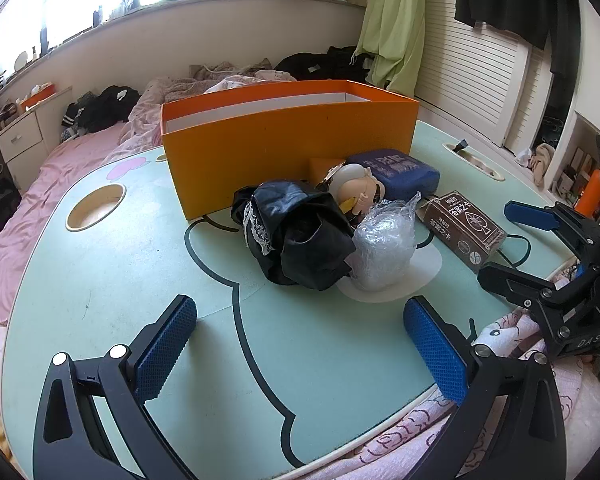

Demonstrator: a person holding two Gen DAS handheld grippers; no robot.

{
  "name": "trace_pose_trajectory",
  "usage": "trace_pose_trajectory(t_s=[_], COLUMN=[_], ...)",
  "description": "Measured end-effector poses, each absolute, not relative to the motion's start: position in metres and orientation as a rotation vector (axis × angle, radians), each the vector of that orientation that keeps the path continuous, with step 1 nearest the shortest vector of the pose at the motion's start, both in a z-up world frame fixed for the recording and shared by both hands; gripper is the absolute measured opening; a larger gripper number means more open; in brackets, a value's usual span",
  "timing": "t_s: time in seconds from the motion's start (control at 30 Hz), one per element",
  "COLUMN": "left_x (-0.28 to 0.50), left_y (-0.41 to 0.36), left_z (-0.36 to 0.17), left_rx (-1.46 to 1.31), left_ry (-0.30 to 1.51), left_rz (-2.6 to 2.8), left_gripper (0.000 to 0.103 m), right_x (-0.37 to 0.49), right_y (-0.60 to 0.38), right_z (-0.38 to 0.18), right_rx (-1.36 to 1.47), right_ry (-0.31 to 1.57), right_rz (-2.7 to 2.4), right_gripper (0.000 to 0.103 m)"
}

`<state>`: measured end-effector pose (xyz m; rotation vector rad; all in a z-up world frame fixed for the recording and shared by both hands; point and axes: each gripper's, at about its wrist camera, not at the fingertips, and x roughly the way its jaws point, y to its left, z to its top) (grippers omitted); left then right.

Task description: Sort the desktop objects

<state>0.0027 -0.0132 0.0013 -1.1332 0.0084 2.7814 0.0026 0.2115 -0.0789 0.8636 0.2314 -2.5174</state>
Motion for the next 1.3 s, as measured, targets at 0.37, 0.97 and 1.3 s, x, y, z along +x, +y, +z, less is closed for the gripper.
trace_pose_trajectory(t_s=[0.37, 0.97, 1.3], left_x=[0.002, -0.152, -0.155], left_y=[-0.020, -0.011, -0.020], left_z=[0.003, 0.062, 0.042], left_rx=[-1.146, -1.373, -1.439], left_ry=[-0.023, -0.171, -0.300], left_rz=[2.844, 2.864, 2.823], left_gripper=[0.103, 0.099, 0.096], right_x=[0.003, 0.001, 0.001], right_y=[0.211, 0.210, 0.211], right_z=[-0.079, -0.080, -0.081], right_rx=[0.864, 0.863, 0.862], right_ry=[0.231, 0.230, 0.230], right_rz=[-2.516, -2.517, -2.517], right_gripper=[0.103, 0.103, 0.103])
